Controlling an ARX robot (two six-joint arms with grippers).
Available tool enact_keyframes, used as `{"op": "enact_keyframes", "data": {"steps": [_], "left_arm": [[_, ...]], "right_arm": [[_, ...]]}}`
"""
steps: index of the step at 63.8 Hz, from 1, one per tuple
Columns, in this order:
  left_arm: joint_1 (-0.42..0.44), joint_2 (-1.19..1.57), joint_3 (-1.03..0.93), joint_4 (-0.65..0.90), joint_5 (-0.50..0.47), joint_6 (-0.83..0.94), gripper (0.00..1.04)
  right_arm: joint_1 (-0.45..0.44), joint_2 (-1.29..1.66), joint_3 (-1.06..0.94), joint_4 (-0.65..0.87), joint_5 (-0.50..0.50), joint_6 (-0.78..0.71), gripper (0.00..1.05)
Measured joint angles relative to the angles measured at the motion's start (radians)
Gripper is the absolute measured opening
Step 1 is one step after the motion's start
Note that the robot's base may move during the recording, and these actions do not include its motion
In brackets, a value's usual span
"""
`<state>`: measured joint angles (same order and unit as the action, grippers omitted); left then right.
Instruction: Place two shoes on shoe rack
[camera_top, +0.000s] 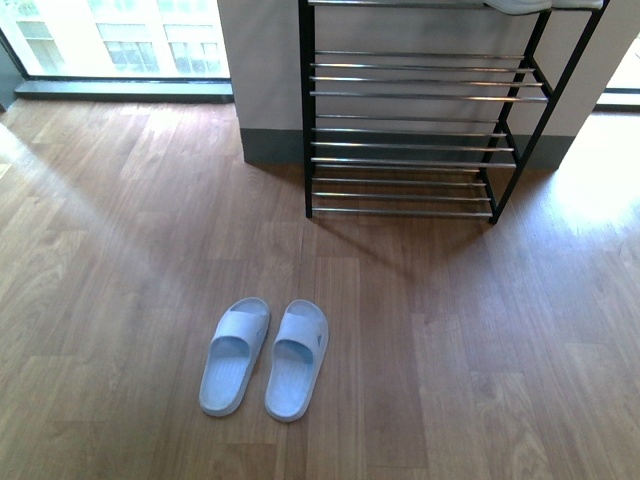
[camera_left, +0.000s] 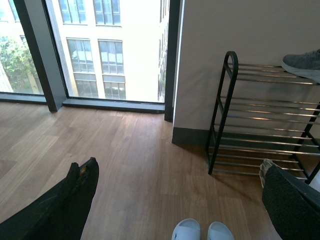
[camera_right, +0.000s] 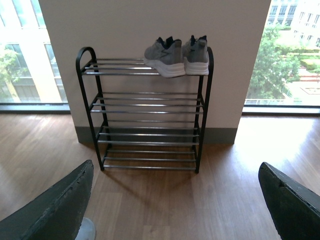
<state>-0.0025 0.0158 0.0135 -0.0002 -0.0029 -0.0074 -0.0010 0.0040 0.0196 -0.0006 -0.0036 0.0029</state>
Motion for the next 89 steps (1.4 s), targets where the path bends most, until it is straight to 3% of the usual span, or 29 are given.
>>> {"op": "enact_keyframes", "data": {"steps": [89], "left_arm": [[0.0,0.0,0.0,0.0,0.004,0.0,0.95]], "right_arm": [[0.0,0.0,0.0,-0.001,0.007,0.0,0.96]]}}
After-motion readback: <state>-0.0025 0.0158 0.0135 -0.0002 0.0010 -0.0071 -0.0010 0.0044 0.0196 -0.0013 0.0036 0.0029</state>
